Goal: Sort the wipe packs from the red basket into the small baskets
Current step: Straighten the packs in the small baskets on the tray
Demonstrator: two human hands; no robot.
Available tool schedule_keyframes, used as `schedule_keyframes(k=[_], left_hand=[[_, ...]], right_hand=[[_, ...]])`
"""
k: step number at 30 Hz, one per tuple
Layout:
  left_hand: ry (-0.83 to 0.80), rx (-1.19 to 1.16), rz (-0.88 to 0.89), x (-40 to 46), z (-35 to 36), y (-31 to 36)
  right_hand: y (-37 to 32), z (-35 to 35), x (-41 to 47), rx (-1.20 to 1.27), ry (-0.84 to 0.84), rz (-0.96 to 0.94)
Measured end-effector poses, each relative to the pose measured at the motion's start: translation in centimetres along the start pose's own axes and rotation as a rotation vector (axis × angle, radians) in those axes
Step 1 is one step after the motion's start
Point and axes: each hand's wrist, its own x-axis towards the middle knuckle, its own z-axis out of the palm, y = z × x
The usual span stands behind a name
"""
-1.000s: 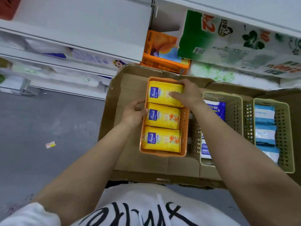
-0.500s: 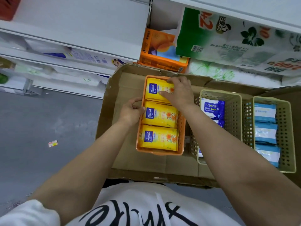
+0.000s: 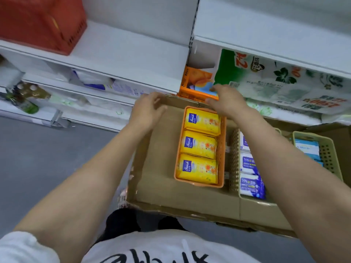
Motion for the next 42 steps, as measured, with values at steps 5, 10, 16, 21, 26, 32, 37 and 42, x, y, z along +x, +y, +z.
schedule_keyframes(k=[5,10,16,21,26,32,37,42], left_hand=[[0.171,0.181,0.249,-0.8,-9.8,-0.8],[0.298,0.240,0.335,-2.1,-19.9,-5.6],[0.274,0.277,0.289,-3.3,-29.4,-15.6],[0.211,0.298,0.289,-2.2,-34.8,-21.4],[0.222,0.249,0.288,1.9,-38.2,-24.6],[0.248,0.276,0.314,10.5,-42.0,-27.2],[0.278,0.300,0.308,20.2,-45.9,-27.4],[0.198,0.288,0.338,29.4,-47.8,-26.9]], right_hand=[[-6.7,-5.8,-2.4,0.025,0.275,-0.086],[-16.5,-6.3,-6.1,0.052,0.520,-0.206],[-30.3,-0.6,-7.7,0.185,0.517,-0.241],[-39.2,2.3,-5.5,0.194,0.419,-0.235],[-44.4,2.5,-0.7,0.170,0.384,-0.259],[-49.1,1.5,9.2,0.221,0.442,-0.278],[-53.0,-0.7,19.2,0.270,0.420,-0.302],[-54.7,-2.8,28.2,0.173,0.344,-0.274]])
